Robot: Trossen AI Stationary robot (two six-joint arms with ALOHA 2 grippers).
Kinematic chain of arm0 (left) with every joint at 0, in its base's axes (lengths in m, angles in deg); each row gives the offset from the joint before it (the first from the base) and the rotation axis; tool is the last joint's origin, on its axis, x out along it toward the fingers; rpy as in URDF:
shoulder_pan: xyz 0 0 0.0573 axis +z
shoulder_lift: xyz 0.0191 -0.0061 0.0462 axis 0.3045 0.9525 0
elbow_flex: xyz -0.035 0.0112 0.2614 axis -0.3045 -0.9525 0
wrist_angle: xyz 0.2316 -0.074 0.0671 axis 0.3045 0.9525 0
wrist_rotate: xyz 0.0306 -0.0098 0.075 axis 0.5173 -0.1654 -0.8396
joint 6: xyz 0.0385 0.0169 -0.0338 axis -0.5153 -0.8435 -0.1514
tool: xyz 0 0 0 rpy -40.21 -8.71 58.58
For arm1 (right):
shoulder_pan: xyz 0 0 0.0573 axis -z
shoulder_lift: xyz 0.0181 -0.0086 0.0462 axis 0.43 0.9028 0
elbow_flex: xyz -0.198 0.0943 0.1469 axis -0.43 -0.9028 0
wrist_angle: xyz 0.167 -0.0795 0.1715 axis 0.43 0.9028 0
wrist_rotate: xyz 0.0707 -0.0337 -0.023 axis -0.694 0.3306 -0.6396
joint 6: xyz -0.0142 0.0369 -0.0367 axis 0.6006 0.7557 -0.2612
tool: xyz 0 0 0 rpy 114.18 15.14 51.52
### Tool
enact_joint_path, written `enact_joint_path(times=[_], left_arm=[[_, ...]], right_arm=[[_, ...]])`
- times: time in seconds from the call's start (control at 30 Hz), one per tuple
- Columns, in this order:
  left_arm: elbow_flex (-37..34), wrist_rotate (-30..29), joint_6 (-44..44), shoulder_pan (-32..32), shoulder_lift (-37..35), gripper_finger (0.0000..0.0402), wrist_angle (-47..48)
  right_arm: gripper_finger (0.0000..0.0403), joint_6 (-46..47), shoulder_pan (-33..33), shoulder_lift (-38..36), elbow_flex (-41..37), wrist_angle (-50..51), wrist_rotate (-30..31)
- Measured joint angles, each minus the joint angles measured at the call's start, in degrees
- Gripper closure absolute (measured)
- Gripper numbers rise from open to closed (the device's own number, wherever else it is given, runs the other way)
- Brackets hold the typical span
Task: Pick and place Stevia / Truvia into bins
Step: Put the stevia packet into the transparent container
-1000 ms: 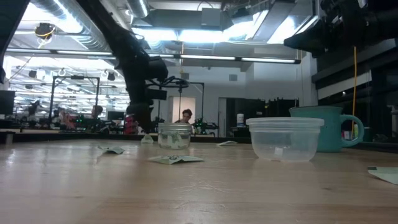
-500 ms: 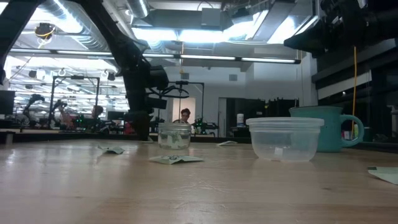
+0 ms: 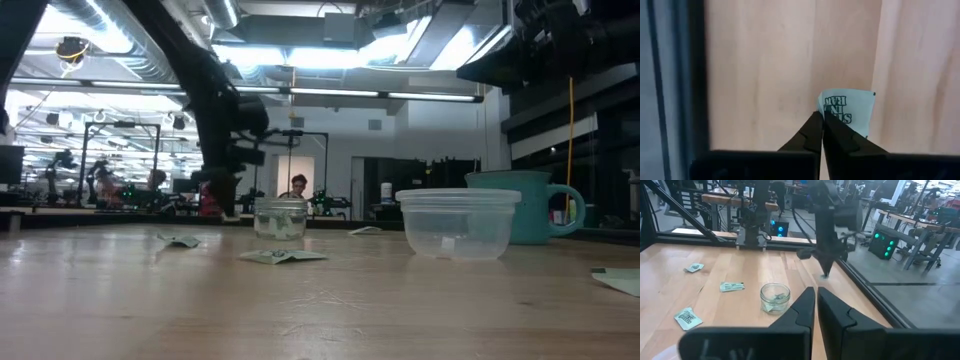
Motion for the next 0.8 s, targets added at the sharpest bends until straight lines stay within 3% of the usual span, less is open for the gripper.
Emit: enact_joint_path(times=[0.33,0.63,0.8], left_arm=[[0.01,4.62,8.8,-2.24,-15.83,0.04,0.2],[-2.01,18.65,16.8,-8.25,-26.96,0.04,-3.86],[-7.8,14.36,21.18,-14.93,-29.73,0.04,-12.13]], right_arm=[[0.0377,-1.41,0.02,0.0,0.0,-0.26,0.02],[0.0377,-1.57,0.02,0.0,0.0,-1.27,0.02],[0.0377,-1.43,0.02,0.0,0.02,-1.75,0.01]])
